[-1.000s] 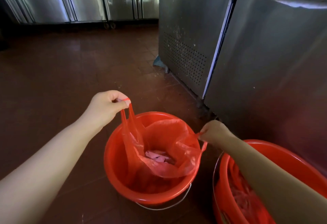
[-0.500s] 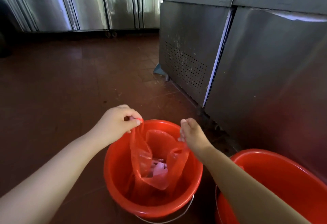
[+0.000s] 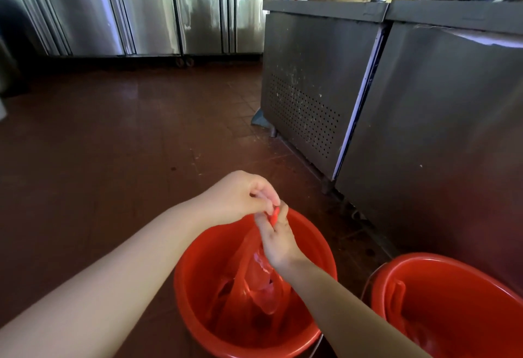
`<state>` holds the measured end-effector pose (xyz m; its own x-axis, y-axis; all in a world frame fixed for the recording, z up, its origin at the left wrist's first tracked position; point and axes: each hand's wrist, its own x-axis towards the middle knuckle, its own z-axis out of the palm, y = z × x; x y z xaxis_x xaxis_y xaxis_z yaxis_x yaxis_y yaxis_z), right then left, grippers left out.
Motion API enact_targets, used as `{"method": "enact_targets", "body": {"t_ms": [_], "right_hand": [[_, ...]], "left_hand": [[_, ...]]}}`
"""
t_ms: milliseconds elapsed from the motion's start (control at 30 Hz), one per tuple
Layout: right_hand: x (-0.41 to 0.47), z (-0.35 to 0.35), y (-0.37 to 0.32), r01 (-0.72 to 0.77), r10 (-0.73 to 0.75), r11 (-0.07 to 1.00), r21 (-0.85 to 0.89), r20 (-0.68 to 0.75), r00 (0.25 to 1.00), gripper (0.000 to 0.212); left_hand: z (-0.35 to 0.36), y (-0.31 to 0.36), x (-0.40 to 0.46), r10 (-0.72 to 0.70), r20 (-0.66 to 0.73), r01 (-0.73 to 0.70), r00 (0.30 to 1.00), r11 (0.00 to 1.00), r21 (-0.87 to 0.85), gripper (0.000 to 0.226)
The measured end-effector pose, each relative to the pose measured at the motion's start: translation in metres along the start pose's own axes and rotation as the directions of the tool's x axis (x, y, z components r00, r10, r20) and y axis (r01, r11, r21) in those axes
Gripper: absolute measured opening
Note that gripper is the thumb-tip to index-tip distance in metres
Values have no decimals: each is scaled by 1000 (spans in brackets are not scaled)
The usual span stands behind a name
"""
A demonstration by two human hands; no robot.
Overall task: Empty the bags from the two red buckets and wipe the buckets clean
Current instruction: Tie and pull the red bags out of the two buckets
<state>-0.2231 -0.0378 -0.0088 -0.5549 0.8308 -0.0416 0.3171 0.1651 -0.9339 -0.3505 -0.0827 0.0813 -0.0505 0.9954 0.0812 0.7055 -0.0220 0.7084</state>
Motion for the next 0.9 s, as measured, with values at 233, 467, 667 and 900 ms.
{"method": "enact_targets", "body": {"t_ms": [233, 467, 667, 900], "right_hand": [[-6, -13, 10, -13, 10, 983, 183, 19, 1000, 19], [-6, -24, 14, 80, -90, 989, 128, 74, 993, 36], [-2, -34, 20, 98, -106, 992, 84, 89, 990, 23], [0, -35, 22, 115, -125, 988, 98, 96, 988, 27]], "left_hand": [[20, -47, 6, -78, -139, 96, 987, 987, 130, 20], [51, -54, 13, 14, -203, -27, 979, 997, -66, 24], [57, -60, 12, -63, -215, 17, 975, 977, -212, 20], [67, -60, 16, -15, -261, -37, 965, 980, -193, 30]]}}
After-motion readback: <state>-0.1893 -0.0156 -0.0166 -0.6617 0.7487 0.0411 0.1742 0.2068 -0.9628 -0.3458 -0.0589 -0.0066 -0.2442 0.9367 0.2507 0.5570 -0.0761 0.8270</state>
